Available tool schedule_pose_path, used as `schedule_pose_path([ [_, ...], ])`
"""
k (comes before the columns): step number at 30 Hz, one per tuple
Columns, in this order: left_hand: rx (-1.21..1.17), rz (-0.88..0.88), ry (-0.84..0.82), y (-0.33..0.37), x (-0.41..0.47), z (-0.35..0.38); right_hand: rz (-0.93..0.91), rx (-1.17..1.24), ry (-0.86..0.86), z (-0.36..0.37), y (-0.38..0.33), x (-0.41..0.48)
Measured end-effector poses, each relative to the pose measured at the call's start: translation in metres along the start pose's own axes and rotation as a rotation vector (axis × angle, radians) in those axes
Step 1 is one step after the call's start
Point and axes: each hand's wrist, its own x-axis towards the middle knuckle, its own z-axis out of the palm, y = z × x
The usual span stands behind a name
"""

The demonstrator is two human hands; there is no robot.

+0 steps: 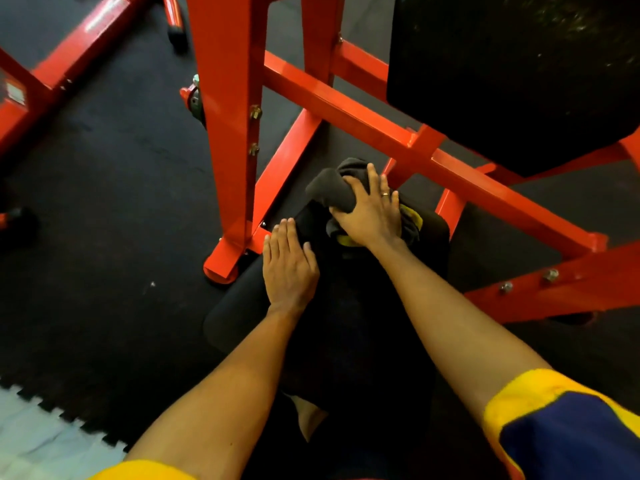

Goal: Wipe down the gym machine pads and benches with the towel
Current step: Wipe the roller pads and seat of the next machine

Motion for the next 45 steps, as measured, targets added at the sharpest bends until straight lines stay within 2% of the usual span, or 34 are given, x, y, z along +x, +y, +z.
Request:
schedule_pose_path([
  [2,0.004,0.004,-0.011,-0.001,-0.001,0.001,0.123,0.076,0.005,0.002,-0.023,0.003],
  [4,0.008,0.012,-0.006,-0.002,-0.002,0.001,0.13,0.095,0.01,0.01,-0.04,-0.009],
  [7,-0.009,0.032,-0.004,-0.006,-0.002,0.003,-0.014,0.038,0.067,0.02,-0.031,-0.053],
  [10,0.003,0.033,0.0,-0.006,-0.005,0.002,-0.14,-0.027,0.098,0.024,0.011,-0.087],
  [13,0.033,0.046,-0.029,-0.006,-0.009,0.0,0.024,0.019,0.076,0.011,0.036,-0.067],
  [15,0.046,0.057,-0.023,-0.008,-0.01,0.0,0.191,0.099,0.049,0.002,0.025,-0.041],
  [17,0.059,0.065,-0.018,-0.01,-0.013,0.001,0.251,0.112,0.034,0.004,0.003,-0.031],
  [21,0.064,0.088,-0.024,-0.016,-0.019,0.002,-0.004,0.029,0.084,0.023,-0.018,-0.08],
  [23,0.048,0.101,-0.037,-0.019,-0.023,0.001,-0.124,0.009,0.067,0.029,-0.004,-0.114],
  [25,0.057,0.101,-0.048,-0.022,-0.028,-0.001,-0.155,-0.021,0.025,0.032,0.02,-0.132],
  [28,0.074,0.091,-0.077,-0.025,-0.033,-0.005,0.034,0.011,0.045,0.02,0.046,-0.115],
  [31,0.068,0.071,-0.084,-0.03,-0.039,-0.01,0.239,0.124,0.015,0.007,0.03,-0.088],
  [36,0.051,0.055,-0.081,-0.04,-0.05,-0.018,0.109,0.153,-0.03,0.023,-0.016,-0.127],
  [41,0.067,0.049,-0.077,-0.047,-0.059,-0.023,-0.073,0.027,0.02,0.045,0.006,-0.191],
  [43,0.064,0.051,-0.089,-0.049,-0.063,-0.025,0.002,0.052,0.064,0.041,0.024,-0.182],
  [45,0.064,0.043,-0.082,-0.054,-0.067,-0.027,0.163,0.138,0.077,0.03,0.029,-0.159],
])
